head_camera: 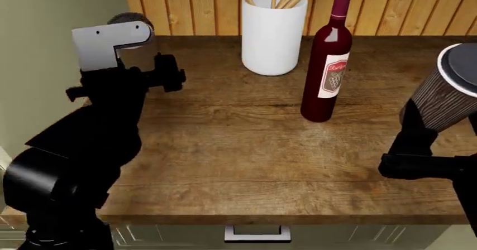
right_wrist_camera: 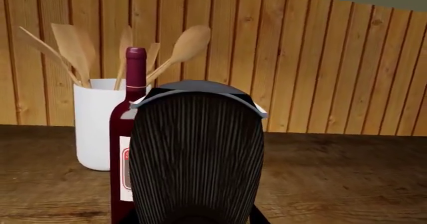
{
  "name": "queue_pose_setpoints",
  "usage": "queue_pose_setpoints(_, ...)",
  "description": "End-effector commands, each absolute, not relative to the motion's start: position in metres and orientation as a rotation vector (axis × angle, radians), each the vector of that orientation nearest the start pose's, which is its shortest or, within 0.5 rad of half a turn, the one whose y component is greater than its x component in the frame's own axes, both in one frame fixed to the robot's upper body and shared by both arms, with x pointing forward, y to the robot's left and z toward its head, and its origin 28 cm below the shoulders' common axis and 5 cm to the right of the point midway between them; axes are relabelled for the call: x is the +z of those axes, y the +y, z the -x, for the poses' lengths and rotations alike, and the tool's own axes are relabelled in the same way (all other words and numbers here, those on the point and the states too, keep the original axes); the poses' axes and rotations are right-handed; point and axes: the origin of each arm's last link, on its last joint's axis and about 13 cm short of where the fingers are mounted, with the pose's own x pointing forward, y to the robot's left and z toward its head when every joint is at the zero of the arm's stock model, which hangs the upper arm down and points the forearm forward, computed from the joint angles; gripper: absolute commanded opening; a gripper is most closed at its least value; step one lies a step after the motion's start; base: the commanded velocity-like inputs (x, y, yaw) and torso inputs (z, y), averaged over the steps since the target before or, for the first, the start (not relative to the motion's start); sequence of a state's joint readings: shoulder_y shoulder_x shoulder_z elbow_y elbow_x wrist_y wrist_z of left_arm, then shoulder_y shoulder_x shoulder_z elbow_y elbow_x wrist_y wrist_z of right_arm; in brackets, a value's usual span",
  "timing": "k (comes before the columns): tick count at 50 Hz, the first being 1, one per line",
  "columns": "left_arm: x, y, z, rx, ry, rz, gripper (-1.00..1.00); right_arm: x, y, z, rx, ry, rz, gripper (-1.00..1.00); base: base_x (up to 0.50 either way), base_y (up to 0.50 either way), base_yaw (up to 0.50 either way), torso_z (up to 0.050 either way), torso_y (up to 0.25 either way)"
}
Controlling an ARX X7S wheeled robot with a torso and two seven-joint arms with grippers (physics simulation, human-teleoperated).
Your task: Move the drinks to the dining counter.
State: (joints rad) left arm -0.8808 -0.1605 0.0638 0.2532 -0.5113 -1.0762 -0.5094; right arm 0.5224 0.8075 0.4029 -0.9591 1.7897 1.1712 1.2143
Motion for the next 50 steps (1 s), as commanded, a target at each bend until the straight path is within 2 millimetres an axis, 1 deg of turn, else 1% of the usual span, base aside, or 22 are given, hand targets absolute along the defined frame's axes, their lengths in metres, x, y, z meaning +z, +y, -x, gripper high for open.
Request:
queue_pose_setpoints(1, 0.2516, 0.2105, -0.2706, 0.127, -0.087, 0.069, -1.00, 0.2494, -0.1517, -0.1472, -0.164, -0.169, 0.072, -1.00, -0.50, 0.07, 0.00, 0.000, 0.000)
queue_pose_setpoints(5, 0.2511, 0.2107, -0.2690, 0.121, -0.086, 0.069, -1.00, 0.2483, -0.1488, -0.1520, -0.156, -0.165, 0.094, -1.00, -0.50, 0.05, 0.00, 0.000, 0.000)
queue_pose_setpoints(9, 0.2482, 0.2088, -0.2711, 0.104, -0.078, 0.061, -1.00, 0.2487, -0.1485, -0.1526, -0.159, -0.167, 0.097, -1.00, -0.50, 0.05, 0.00, 0.000, 0.000)
queue_pose_setpoints(21, 0.2491, 0.2092, -0.2715, 0.098, -0.078, 0.053, -1.00, 0.2486, -0.1488, -0.1530, -0.177, -0.179, 0.115, -1.00, -0.50, 0.06, 0.00, 0.001, 0.000)
queue_pose_setpoints(31, 0.2483, 0.2083, -0.2733, 0.090, -0.075, 0.052, -1.00, 0.2477, -0.1483, -0.1520, -0.189, -0.197, 0.163, -1.00, -0.44, 0.35, 0.00, 0.000, 0.000)
queue_pose_setpoints(35, 0.2463, 0.2096, -0.2730, 0.099, -0.075, 0.052, -1.00, 0.2460, -0.1503, -0.1503, -0.186, -0.222, 0.144, -1.00, -0.04, 0.18, 0.00, 0.000, 0.000)
queue_pose_setpoints(37, 0.2464, 0.2101, -0.2728, 0.102, -0.074, 0.051, -1.00, 0.2475, -0.1513, -0.1489, -0.223, -0.248, 0.148, -1.00, 0.00, 0.15, 0.00, 0.000, 0.000)
queue_pose_setpoints(50, 0.2474, 0.2088, -0.2717, 0.095, -0.077, 0.054, -1.00, 0.2495, -0.1507, -0.1464, -0.220, -0.263, 0.191, -1.00, 0.00, 0.50, 0.00, 0.000, 0.000)
